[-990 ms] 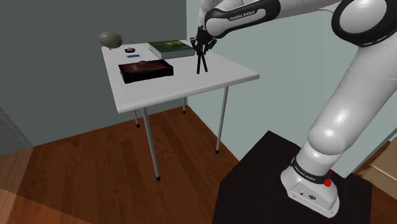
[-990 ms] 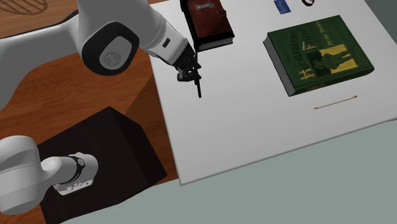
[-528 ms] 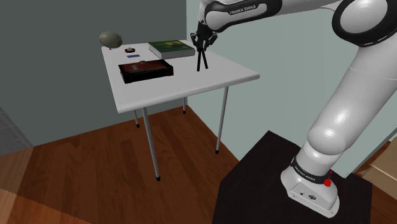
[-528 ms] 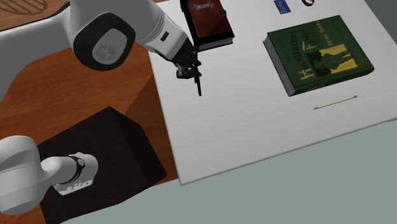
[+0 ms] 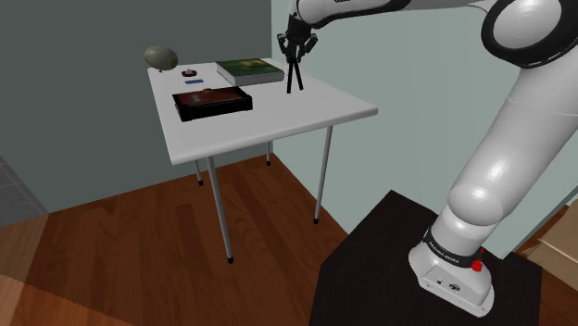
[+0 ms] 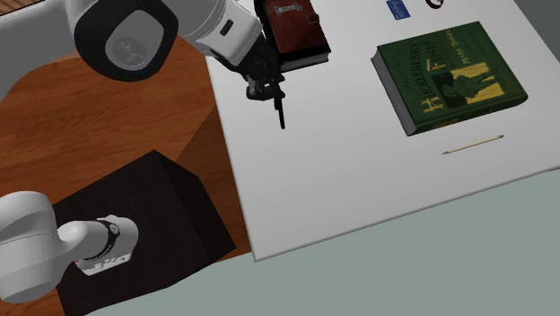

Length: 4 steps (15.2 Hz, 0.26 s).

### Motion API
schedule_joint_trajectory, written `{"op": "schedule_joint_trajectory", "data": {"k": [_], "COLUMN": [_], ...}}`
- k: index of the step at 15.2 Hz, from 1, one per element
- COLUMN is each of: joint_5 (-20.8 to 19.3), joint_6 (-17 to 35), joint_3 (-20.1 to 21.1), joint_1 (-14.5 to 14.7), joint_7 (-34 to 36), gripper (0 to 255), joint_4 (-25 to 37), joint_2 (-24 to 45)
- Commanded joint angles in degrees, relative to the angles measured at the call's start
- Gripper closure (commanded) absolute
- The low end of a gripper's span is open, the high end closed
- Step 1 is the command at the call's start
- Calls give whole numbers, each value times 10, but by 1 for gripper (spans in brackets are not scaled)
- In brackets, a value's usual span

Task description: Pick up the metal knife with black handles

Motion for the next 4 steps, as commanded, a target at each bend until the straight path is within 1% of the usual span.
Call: {"op": "schedule_joint_trajectory", "data": {"k": [1, 4], "joint_5": [2, 3], "joint_6": [-16, -25], "joint_3": [1, 1], "joint_1": [1, 1], "joint_7": [-5, -7], "gripper": [255, 255], "joint_4": [16, 27], "joint_2": [0, 2]}}
